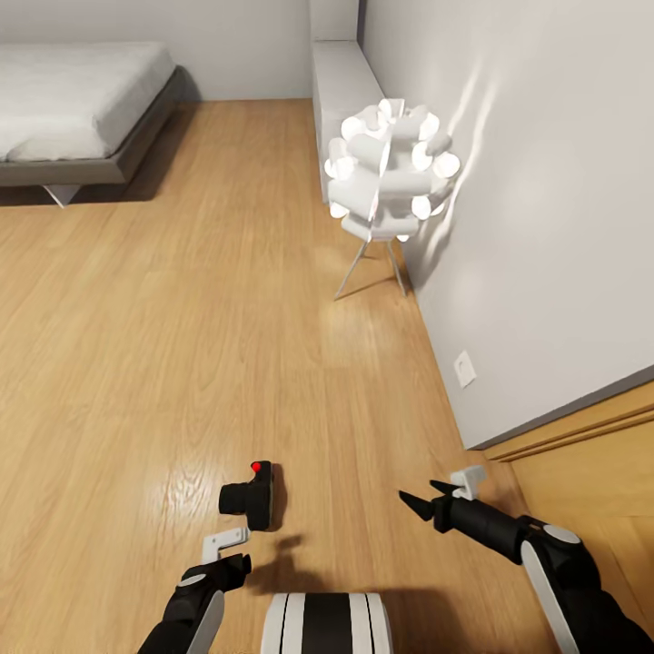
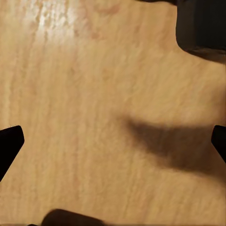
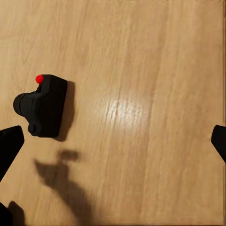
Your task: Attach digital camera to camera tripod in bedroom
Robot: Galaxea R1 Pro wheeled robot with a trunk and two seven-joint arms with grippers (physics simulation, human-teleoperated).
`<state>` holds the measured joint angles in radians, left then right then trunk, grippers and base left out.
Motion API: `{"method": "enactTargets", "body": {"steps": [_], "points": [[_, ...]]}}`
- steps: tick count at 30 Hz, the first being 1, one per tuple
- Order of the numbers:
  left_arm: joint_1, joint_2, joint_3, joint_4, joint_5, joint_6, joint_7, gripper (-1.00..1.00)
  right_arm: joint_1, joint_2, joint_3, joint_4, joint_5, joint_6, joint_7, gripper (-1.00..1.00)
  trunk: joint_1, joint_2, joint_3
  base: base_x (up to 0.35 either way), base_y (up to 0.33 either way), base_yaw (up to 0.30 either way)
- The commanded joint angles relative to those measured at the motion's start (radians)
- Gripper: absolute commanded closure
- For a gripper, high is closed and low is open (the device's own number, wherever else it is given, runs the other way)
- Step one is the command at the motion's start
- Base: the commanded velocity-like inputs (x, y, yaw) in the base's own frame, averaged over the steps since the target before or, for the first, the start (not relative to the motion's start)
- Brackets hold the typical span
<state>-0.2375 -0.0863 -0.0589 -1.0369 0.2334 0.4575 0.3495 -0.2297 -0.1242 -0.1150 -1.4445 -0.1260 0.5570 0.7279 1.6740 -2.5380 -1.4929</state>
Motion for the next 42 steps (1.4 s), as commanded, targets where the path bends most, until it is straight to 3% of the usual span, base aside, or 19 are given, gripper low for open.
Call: {"method": "enactTargets", "body": {"steps": [1,8,11,17,42], "points": [[0.000,0.000,-0.002,-0.001,0.011,0.003,0.009,-1.00,0.000,0.000,-0.002,0.000,-0.007,0.008,0.001,-1.00,0.000,0.000,-0.001,0.000,0.000,0.000],[0.000,0.000,-0.005,-0.002,0.010,0.002,0.009,-1.00,0.000,-0.001,-0.007,-0.001,0.021,0.010,0.003,-1.00,0.000,0.000,-0.001,0.000,0.000,0.000],[0.000,0.001,-0.049,-0.003,0.009,0.001,0.010,-1.00,0.000,-0.001,-0.013,-0.001,0.046,0.036,0.001,-1.00,0.000,0.000,-0.001,0.000,0.000,-0.010],[0.000,0.001,-0.087,-0.003,0.010,0.001,0.011,-1.00,0.000,0.000,-0.038,-0.001,0.057,0.130,-0.010,-1.00,0.000,0.000,-0.001,0.000,0.000,-0.163],[0.000,0.002,-0.090,0.000,0.012,-0.001,0.014,-1.00,0.000,0.012,-0.050,-0.001,0.057,0.145,-0.013,-1.00,0.000,0.000,-0.001,0.000,0.000,-0.041]]}}
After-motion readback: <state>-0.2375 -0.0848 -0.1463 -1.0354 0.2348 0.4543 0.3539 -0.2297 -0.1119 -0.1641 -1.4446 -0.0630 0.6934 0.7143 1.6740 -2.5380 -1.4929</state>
